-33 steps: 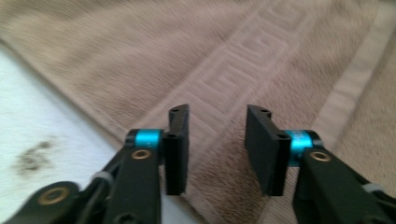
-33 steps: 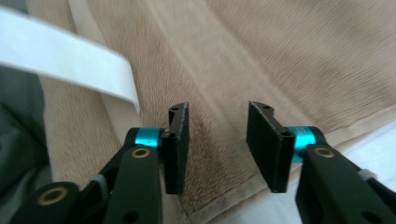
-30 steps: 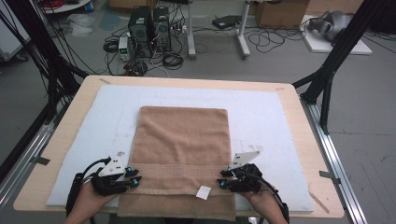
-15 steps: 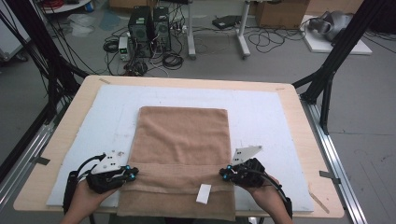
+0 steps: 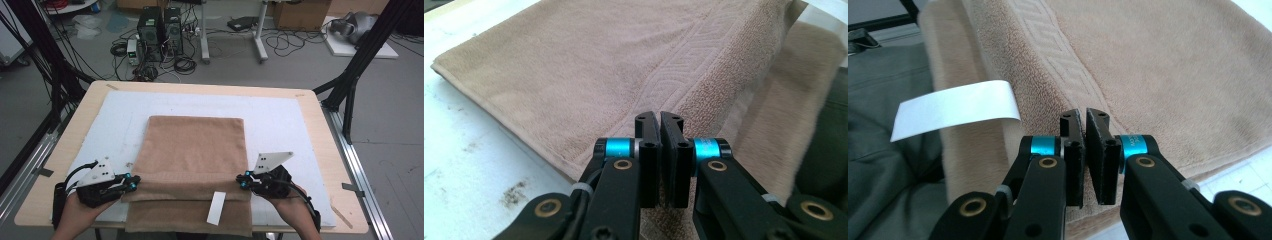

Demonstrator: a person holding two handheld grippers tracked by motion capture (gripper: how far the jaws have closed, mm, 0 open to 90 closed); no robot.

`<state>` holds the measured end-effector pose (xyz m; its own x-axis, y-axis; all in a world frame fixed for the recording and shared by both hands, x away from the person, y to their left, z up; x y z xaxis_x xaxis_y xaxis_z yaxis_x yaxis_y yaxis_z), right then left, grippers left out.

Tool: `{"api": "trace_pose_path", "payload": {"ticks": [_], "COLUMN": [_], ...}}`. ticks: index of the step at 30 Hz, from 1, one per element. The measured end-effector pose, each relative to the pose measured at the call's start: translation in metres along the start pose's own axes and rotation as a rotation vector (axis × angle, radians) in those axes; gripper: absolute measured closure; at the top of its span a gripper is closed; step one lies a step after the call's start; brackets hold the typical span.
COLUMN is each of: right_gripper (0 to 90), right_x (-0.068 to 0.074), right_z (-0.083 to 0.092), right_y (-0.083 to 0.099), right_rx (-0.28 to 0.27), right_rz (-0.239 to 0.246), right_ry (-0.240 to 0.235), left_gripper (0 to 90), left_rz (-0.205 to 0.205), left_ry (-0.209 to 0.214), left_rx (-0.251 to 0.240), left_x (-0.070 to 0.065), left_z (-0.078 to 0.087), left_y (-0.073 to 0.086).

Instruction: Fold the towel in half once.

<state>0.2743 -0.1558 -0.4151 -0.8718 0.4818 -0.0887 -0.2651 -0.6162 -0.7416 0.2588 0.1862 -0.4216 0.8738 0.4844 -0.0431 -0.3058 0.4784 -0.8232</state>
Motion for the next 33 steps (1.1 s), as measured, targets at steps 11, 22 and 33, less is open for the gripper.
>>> {"api": "trace_pose_path", "payload": {"ticks": [11,22,33], "right_gripper": [85.8,85.7,74.2], "right_x": [0.025,0.035,0.035], "right_z": [0.015,0.014,0.016], "right_y": [0.011,0.023,0.036], "right_rx": [-0.002,0.006,0.008], "right_rz": [0.007,-0.011,-0.057], "right_ry": [-0.016,-0.029,-0.039], "left_gripper": [86.3,86.3,67.3], "left_rz": [-0.012,-0.009,0.048], "left_ry": [0.024,0.036,0.021], "left_rx": [0.014,0.03,0.023], "left_x": [-0.023,-0.036,-0.033], "left_z": [0.004,0.001,0.004], "left_y": [0.013,0.028,0.045]}}
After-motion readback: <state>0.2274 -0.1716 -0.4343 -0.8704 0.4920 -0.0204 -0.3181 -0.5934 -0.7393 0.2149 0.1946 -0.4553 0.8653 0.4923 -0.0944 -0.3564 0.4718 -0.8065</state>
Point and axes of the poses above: each handheld gripper's, and its own axes: z roughly backward along the jaws, y roughly out of its underside, x roughly to its left, the point moved 8 cm from there along -z, roughly forward along the jaws, and after that the axes turned 7 degrees about y, right-handed, at the moved point
